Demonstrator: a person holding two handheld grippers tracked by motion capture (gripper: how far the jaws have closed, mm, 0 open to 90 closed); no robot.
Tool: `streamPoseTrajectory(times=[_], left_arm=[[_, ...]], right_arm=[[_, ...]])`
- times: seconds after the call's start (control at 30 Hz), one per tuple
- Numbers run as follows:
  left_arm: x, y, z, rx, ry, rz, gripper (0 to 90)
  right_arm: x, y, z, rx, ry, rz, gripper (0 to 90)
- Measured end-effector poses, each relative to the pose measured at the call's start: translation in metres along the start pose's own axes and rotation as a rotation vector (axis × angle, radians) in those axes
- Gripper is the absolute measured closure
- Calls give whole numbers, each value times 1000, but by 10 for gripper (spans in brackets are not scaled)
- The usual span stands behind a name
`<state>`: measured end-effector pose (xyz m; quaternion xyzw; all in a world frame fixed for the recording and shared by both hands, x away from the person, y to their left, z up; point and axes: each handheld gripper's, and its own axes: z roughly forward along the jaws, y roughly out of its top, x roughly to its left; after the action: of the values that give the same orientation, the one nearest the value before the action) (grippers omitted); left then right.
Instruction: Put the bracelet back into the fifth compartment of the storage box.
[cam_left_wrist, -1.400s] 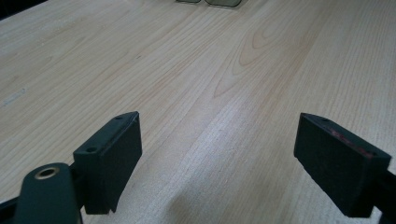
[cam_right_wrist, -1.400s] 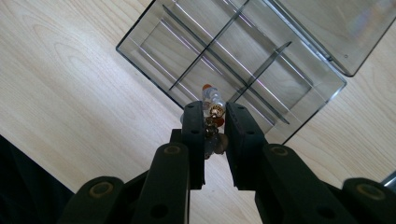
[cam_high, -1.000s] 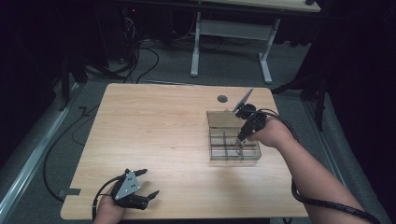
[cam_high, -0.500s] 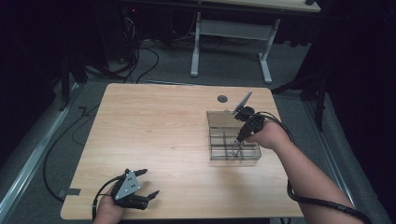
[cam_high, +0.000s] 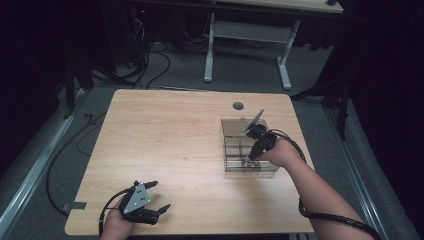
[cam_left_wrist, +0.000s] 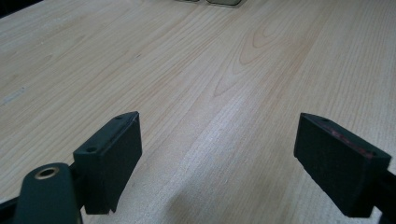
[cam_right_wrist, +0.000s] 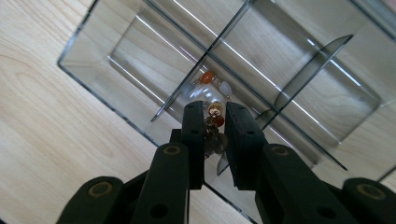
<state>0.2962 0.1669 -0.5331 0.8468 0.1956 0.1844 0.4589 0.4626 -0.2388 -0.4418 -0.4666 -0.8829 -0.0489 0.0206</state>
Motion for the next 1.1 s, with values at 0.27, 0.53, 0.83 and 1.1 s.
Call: streamPoseTrajectory(times=[0.27,0.53,0.83,1.1], left_arm=[[0,0,0,0,0,-1,158],[0,0,0,1,1,-2,158],[0,0,0,3,1,-2,158],[0,0,0,0,2,-3,158]], right_arm=[[-5,-1,19,-6,-1,-27,783],[-6,-2,29,0,0,-5,707],[-2,-1,16,-9,-6,17,622],[-4,-2,5,-35,-12,19,613]])
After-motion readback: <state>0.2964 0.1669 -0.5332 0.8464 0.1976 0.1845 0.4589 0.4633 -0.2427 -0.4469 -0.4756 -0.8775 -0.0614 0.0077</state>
